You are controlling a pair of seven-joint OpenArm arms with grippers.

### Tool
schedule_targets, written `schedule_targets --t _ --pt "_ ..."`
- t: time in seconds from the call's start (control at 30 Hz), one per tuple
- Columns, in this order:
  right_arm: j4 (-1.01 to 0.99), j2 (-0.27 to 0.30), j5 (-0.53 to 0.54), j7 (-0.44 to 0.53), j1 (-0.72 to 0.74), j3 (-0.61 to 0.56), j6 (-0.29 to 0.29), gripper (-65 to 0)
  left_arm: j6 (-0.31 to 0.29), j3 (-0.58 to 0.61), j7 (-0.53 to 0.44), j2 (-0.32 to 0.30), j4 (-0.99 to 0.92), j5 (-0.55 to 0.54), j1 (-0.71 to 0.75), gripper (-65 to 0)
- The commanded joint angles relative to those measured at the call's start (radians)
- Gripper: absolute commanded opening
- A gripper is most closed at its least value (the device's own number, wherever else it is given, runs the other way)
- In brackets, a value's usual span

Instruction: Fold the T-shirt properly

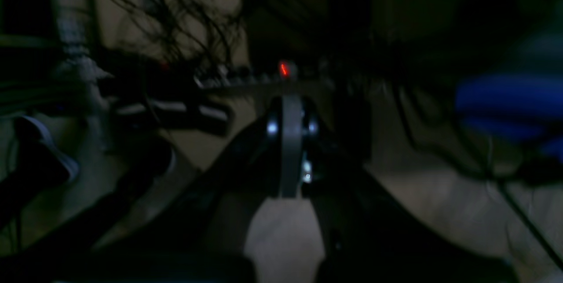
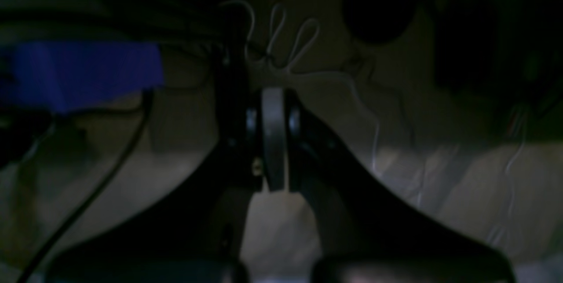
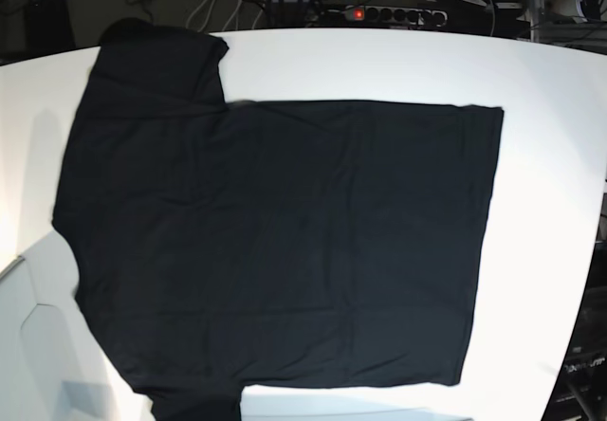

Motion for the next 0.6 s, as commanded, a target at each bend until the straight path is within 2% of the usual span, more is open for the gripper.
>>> schedule_targets --t 0.0,0.1,0.3,0.33,0.4,0.5,0.57 --pt "0.049 0.016 0.001 0.023 -0.022 0.013 0.001 -65.0 -0.001 -0.041 -0.012 -0.005 0.041 -0.011 0.032 -65.0" --pt "0.123 0.038 0.001 0.023 -0.017 0.054 0.001 -65.0 -0.003 -0.130 -0.010 0.029 0.113 -0.014 0.030 -65.0" --pt "0.169 0.031 0.001 0.023 0.084 0.129 0.001 -65.0 -0.004 -0.270 -0.010 0.078 0.204 -0.018 -0.044 -63.7" --pt "0.169 0.030 0.001 0.023 0.101 0.137 0.001 -63.6 -0.004 -0.290 -0.010 0.084 0.208 -0.018 -0.059 -61.6" --pt "0.170 0.022 0.001 0.023 0.127 0.140 0.001 -59.0 -0.004 -0.321 -0.010 0.101 0.210 -0.020 -0.097 -52.8" --pt "0.170 0.024 0.001 0.023 0.159 0.139 0.002 -47.6 -0.004 -0.367 -0.010 0.144 0.208 -0.020 -0.171 -36.6" --pt "0.170 0.025 0.001 0.023 0.182 0.139 0.002 -40.8 -0.004 -0.400 -0.010 0.172 0.198 -0.020 -0.223 -29.2"
